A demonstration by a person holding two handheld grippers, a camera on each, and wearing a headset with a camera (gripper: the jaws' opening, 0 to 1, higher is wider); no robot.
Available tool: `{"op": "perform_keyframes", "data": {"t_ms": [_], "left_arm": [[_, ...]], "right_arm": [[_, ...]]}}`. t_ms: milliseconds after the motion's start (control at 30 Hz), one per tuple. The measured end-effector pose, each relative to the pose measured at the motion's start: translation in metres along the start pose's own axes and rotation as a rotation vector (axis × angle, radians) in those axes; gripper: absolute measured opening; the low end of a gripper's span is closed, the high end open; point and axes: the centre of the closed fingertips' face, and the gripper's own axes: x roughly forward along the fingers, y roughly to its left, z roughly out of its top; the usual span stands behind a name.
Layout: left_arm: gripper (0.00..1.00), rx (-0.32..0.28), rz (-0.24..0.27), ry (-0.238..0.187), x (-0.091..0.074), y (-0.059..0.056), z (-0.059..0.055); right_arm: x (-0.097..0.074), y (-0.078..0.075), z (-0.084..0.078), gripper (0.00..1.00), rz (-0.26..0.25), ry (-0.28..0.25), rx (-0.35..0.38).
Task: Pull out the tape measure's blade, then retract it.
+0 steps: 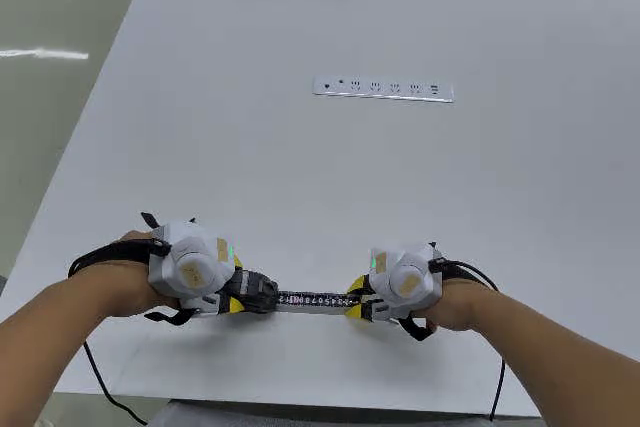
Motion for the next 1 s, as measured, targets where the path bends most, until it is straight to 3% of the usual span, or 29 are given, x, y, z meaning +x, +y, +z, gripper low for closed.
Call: {"op": "perform_keyframes", "data": {"t_ms": [1000], "left_arm": [[0.29,-0.006,0.005,-0.005,0.0,-0.001,0.0]], "right_arm": [[-0.008,-0.001,-0.012,0.14,-0.007,0.014,0.013]]}}
